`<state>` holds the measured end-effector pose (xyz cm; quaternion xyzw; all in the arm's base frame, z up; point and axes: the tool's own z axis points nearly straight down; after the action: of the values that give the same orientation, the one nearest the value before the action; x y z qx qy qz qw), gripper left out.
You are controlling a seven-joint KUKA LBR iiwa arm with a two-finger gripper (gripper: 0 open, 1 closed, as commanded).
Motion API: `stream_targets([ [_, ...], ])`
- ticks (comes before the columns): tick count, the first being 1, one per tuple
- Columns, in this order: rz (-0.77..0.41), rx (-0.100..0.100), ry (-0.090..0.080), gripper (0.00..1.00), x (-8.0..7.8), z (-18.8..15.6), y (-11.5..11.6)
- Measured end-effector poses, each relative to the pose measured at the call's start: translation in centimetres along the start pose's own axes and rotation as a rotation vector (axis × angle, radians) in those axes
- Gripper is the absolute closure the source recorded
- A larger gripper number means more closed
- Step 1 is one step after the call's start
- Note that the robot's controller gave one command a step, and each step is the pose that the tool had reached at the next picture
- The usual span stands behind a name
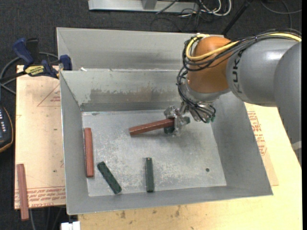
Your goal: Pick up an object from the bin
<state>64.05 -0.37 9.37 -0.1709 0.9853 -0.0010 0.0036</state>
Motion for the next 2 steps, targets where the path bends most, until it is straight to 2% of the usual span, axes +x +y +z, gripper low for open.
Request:
stream_targets([
  [1, 0.002, 0.003, -0.006, 1.0, 1.06, -13.71, -4.34],
  [2, -0.001, -0.002, 0.002, 0.0, 1.16, -13.16, -4.11],
])
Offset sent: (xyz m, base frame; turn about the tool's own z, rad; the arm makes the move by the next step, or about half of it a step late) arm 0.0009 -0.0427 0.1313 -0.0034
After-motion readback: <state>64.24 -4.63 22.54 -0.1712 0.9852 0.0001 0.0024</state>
